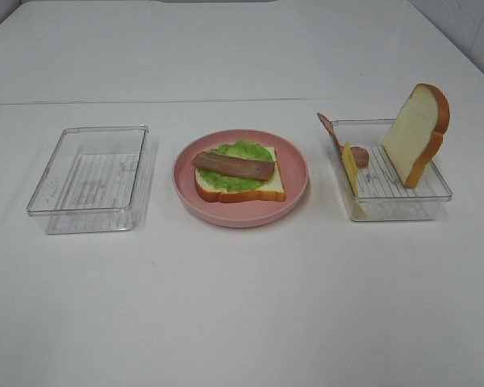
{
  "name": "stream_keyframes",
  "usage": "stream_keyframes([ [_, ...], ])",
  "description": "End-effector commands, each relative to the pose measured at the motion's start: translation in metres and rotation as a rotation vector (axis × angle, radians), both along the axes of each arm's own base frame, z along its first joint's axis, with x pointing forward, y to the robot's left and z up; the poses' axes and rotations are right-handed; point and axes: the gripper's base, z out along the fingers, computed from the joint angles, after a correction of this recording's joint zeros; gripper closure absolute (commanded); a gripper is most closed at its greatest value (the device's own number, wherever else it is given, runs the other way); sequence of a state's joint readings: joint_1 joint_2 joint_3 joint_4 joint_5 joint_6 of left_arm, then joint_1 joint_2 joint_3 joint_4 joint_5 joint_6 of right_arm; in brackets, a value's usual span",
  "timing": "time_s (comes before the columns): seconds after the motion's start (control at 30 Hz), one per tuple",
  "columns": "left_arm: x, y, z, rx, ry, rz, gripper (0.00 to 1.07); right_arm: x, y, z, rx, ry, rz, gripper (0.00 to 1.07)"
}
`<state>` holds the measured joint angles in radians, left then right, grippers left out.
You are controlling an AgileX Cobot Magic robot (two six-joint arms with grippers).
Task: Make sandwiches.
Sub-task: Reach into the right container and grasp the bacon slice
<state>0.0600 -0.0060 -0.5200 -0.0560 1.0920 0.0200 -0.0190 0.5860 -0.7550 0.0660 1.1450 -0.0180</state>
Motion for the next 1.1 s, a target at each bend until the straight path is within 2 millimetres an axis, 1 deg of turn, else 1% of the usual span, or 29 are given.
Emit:
stream_keyframes([
  [0.03, -0.002, 0.000, 0.001, -0.006, -0.032, 0.003, 0.07, 0.038, 0.000, 0.018, 0.013, 0.090, 0.012, 0.09],
  [0.07, -0.002, 0.000, 0.001, -0.007, -0.032, 0.002, 0.07, 0.061, 0.000, 0.026, 0.012, 0.122, 0.012, 0.09],
  [0.1, -0.002, 0.000, 0.001, -0.007, -0.032, 0.002, 0.07, 0.061, 0.000, 0.026, 0.012, 0.122, 0.012, 0.09],
  [0.13, -0.002, 0.000, 0.001, -0.007, -0.032, 0.002, 0.07, 0.074, -0.001, 0.030, 0.012, 0.140, 0.012, 0.09],
  [0.17, -0.002, 0.000, 0.001, -0.007, -0.032, 0.002, 0.07, 0.100, -0.001, 0.034, 0.013, 0.171, 0.012, 0.09],
  [0.2, -0.002, 0.000, 0.001, -0.007, -0.032, 0.002, 0.07, 0.100, -0.001, 0.034, 0.013, 0.171, 0.012, 0.09],
  [0.23, -0.002, 0.000, 0.001, -0.008, -0.032, 0.002, 0.07, 0.129, -0.002, 0.036, 0.014, 0.202, 0.012, 0.09],
  [0.27, -0.002, 0.000, 0.001, -0.008, -0.032, 0.002, 0.07, 0.143, -0.002, 0.037, 0.014, 0.220, 0.012, 0.09],
  [0.3, -0.002, 0.000, 0.001, -0.008, -0.032, 0.002, 0.07, 0.143, -0.002, 0.037, 0.014, 0.220, 0.012, 0.09],
  [0.33, -0.002, -0.001, 0.001, -0.009, -0.032, 0.001, 0.07, 0.167, -0.003, 0.037, 0.006, 0.259, 0.013, 0.09],
  [0.37, -0.002, -0.001, 0.001, -0.009, -0.032, 0.001, 0.07, 0.179, -0.005, 0.037, -0.003, 0.278, 0.012, 0.09],
  [0.4, -0.002, -0.001, 0.001, -0.009, -0.032, 0.001, 0.07, 0.179, -0.005, 0.037, -0.003, 0.278, 0.012, 0.09],
  [0.43, -0.002, -0.001, 0.001, -0.009, -0.032, 0.001, 0.07, 0.201, -0.007, 0.037, -0.018, 0.307, 0.005, 0.09],
  [0.47, -0.002, -0.001, 0.001, -0.009, -0.032, 0.001, 0.07, 0.201, -0.007, 0.037, -0.018, 0.307, 0.005, 0.09],
  [0.5, -0.002, -0.001, 0.001, -0.009, -0.032, 0.001, 0.07, 0.220, -0.008, 0.040, -0.023, 0.318, 0.003, 0.09],
  [0.53, -0.002, -0.001, 0.001, -0.009, -0.032, 0.001, 0.07, 0.230, -0.008, 0.040, -0.021, 0.327, 0.004, 0.09],
  [0.57, -0.002, -0.001, 0.001, -0.009, -0.032, 0.001, 0.07, 0.230, -0.008, 0.040, -0.021, 0.327, 0.004, 0.09],
  [0.6, -0.002, -0.001, 0.001, -0.009, -0.032, 0.001, 0.07, 0.247, -0.007, 0.039, -0.014, 0.348, 0.008, 0.09],
  [0.63, -0.002, -0.001, 0.001, -0.009, -0.032, 0.001, 0.07, 0.254, -0.007, 0.039, -0.008, 0.344, 0.010, 0.09],
  [0.67, -0.002, -0.001, 0.001, -0.009, -0.032, 0.001, 0.07, 0.254, -0.007, 0.039, -0.008, 0.344, 0.010, 0.09],
  [0.7, -0.002, -0.001, 0.001, -0.009, -0.032, 0.001, 0.07, 0.269, -0.004, 0.040, 0.028, 0.329, 0.020, 0.09],
  [0.73, -0.002, -0.001, 0.001, -0.009, -0.032, 0.001, 0.07, 0.274, -0.002, 0.040, 0.046, 0.324, 0.026, 0.09],
  [0.77, -0.002, -0.001, 0.001, -0.009, -0.032, 0.001, 0.07, 0.274, -0.002, 0.040, 0.046, 0.324, 0.026, 0.09],
  [0.83, -0.002, -0.001, 0.001, -0.009, -0.032, 0.001, 0.07, 0.296, 0.019, 0.034, 0.056, 0.320, 0.079, 0.09],
  [0.93, -0.002, -0.001, 0.001, -0.009, -0.032, 0.001, 0.07, 0.300, 0.026, 0.032, 0.050, 0.322, 0.098, 0.09],
  [1.0, -0.002, -0.001, 0.001, -0.009, -0.032, 0.001, 0.07, 0.314, 0.065, 0.016, 0.033, 0.352, 0.176, 0.09],
  [1.03, -0.002, -0.001, 0.001, -0.009, -0.032, 0.001, 0.07, 0.314, 0.065, 0.016, 0.033, 0.352, 0.176, 0.09],
  [1.07, -0.002, -0.001, 0.001, -0.009, -0.032, 0.001, 0.07, 0.318, 0.073, 0.010, 0.029, 0.363, 0.194, 0.09],
  [1.1, -0.002, -0.001, 0.001, -0.009, -0.032, 0.001, 0.07, 0.318, 0.073, 0.010, 0.029, 0.363, 0.194, 0.09],
])
